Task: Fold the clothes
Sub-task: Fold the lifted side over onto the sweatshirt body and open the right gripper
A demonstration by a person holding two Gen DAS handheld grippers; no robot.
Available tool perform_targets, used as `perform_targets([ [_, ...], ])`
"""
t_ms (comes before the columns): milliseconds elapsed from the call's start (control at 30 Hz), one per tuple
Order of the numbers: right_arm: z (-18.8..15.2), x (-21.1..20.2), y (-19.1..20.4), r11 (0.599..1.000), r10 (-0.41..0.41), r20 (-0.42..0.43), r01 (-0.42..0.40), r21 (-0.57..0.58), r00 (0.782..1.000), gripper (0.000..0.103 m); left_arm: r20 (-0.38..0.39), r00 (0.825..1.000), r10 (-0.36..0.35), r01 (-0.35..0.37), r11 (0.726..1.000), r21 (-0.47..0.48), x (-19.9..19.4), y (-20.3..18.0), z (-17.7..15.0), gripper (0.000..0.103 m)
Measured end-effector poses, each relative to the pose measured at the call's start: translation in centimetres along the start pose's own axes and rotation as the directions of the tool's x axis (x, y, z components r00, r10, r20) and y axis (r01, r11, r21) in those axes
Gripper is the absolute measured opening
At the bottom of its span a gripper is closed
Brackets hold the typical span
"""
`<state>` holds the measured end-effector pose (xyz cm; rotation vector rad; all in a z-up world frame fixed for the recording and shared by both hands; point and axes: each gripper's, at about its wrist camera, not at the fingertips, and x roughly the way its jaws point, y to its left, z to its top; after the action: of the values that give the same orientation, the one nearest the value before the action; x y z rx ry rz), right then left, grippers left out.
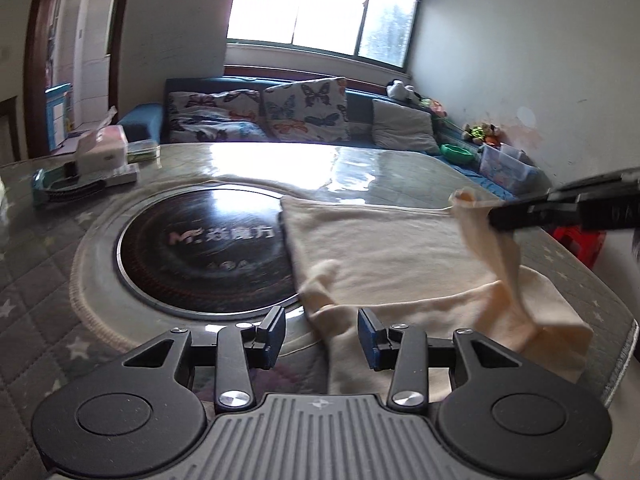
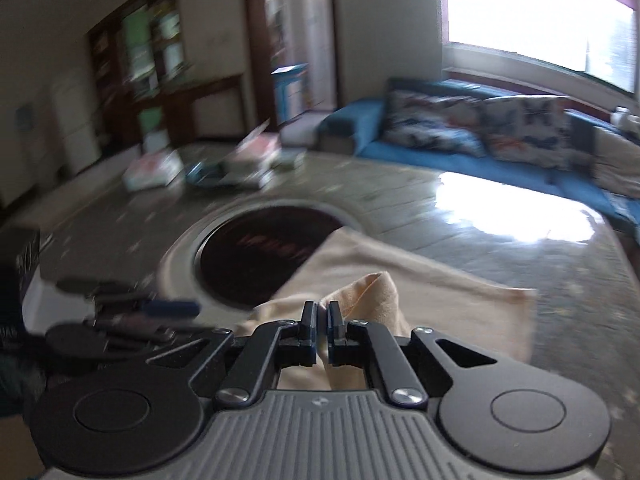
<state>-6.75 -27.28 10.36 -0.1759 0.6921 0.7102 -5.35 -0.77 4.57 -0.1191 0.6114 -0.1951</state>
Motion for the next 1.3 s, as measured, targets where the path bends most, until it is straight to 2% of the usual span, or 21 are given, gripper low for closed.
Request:
perform_targets([
  [133,-0.8,2.2,2.4,0.995,0.082,-0.069,-0.085,-0.052,0.994,0.006,-0.003,1.000,0.016,-0.016,1.000,-0.015,-0.3,0.6,-0.2,0.043],
  [267,-0.9,1.8,2.9,0.991,0.101,-0.072,-0.107,-0.079,0.992,0.010,0.002,1.000,-0.008,0.008,1.000,-0.004,-0.5,0.2,0.0,0.043],
  [367,-0.9,0.1,1.6,0.995,0.057,-0.053,-0.061,-0.078,0.997,0.012,0.003,0.998,-0.069,0.068,0.997,0.034,-0.3,-1.1,0.2,0.041],
  [467,-1.5,-0.8,-0.3,0.996,-0.040,-0.070,0.034,-0.083,0.997,0.012,0.002,0.992,-0.130,0.129,0.989,0.072,-0.1,-2.4,0.3,0.041],
  [600,-3.5,-2.1,-2.9,0.990,-0.139,-0.131,0.133,-0.048,0.982,0.012,-0.046,0.987,-0.154,0.159,0.981,0.113,1.4,-3.8,0.1,0.041],
  [700,-5.6,-3.5,-4.2,0.980,-0.199,-0.196,0.192,-0.054,0.960,0.012,-0.077,0.984,-0.160,0.168,0.979,0.115,2.1,-3.9,-0.1,0.040],
  [867,-8.4,-5.0,-5.0,0.976,-0.217,-0.274,0.206,-0.070,0.937,0.013,-0.111,0.981,-0.156,0.169,0.978,0.119,2.8,-3.8,-0.3,0.040],
  [900,-8.7,-5.1,-4.8,0.976,-0.217,-0.283,0.204,-0.077,0.934,0.016,-0.113,0.981,-0.156,0.169,0.978,0.121,2.9,-3.9,-0.3,0.040],
  [1067,-10.4,-4.7,-3.3,0.963,-0.247,-0.329,0.192,-0.192,0.912,0.023,-0.119,0.980,-0.161,0.176,0.976,0.130,2.9,-4.0,-0.4,0.040],
  [1300,-10.9,-4.6,-2.8,0.951,-0.277,-0.336,0.207,-0.229,0.900,0.022,-0.102,0.977,-0.185,0.199,0.967,0.156,2.4,-4.2,-0.4,0.038],
])
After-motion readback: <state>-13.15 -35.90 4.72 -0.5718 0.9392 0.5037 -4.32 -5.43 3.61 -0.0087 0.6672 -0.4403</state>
